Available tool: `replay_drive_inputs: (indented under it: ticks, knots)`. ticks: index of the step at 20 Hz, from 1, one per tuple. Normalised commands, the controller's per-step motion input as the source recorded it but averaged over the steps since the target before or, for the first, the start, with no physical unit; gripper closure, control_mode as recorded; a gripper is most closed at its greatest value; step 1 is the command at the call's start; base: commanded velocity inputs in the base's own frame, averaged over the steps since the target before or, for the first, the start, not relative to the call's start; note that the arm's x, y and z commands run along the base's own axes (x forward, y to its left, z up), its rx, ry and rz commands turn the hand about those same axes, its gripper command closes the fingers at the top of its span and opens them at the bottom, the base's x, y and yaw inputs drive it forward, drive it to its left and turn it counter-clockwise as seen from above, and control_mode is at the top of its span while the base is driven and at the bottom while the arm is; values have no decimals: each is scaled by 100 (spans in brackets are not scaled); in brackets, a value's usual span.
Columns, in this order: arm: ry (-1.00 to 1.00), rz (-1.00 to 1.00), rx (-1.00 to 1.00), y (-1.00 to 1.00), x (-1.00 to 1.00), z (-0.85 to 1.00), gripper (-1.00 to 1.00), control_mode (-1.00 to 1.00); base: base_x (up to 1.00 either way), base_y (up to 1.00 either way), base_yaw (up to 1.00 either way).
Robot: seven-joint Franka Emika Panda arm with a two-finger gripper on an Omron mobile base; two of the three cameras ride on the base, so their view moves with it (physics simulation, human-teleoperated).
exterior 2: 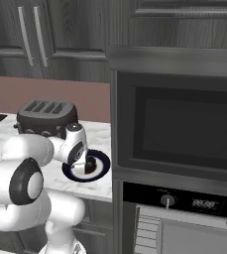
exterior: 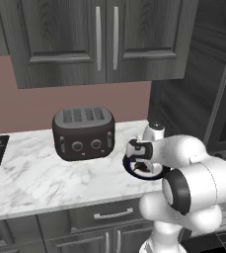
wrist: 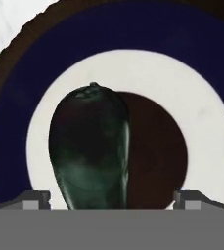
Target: Place the eggplant on the rack of the oven.
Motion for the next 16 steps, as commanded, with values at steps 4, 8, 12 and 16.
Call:
replay_drive_inputs:
  ticks: [4,8,12,16]
  knots:
    - [6,0,0,-3,11,-24,-100,-100,0,0,0]
    - [0,0,0,0,14,-15,-100,-100,0,0,0]
    - [0,0,0,0,11,-19,-100,-100,0,0,0]
    - [0,0,0,0,0,-20,100,-100,0,0,0]
